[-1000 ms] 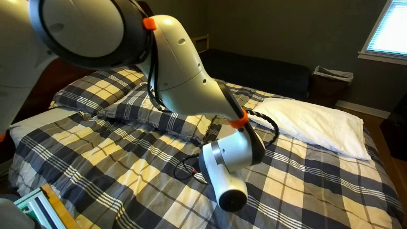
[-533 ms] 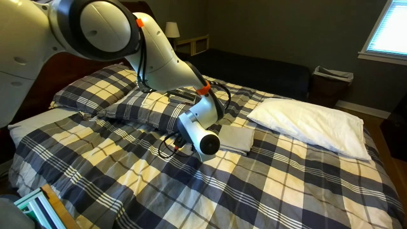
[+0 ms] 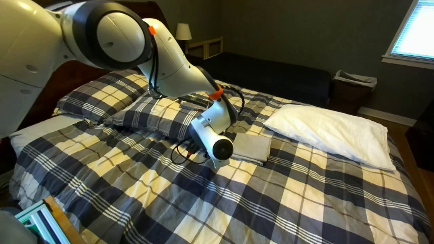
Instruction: Slide the pillow diagonally to the right of the the bed by pulling the bottom right corner of the pillow
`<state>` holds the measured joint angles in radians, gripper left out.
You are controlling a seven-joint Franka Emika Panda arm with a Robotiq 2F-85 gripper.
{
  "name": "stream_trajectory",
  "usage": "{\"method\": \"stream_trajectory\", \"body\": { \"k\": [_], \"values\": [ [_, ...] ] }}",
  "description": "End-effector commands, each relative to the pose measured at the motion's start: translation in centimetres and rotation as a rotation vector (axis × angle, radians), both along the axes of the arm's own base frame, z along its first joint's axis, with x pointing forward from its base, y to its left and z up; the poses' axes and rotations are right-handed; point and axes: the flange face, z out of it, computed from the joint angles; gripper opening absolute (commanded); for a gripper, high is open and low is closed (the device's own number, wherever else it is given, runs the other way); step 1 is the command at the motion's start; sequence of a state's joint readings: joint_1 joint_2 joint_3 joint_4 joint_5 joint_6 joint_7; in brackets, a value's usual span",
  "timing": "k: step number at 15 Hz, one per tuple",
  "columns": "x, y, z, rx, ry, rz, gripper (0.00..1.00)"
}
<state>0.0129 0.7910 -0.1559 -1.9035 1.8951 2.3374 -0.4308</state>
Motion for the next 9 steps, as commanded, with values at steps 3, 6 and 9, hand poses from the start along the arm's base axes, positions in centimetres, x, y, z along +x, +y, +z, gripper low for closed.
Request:
{"method": "stream_trajectory", "body": {
  "k": [3, 6, 9],
  "values": [
    [5.5, 2.6, -1.5, -0.009, 0.092, -0.023, 1.0],
    [5.5, 3.6, -2.7, -0.049, 0.225, 0.012, 1.0],
    [5.1, 3.9, -3.9, -0.087, 0.342, 0.037, 1.0]
  ]
}}
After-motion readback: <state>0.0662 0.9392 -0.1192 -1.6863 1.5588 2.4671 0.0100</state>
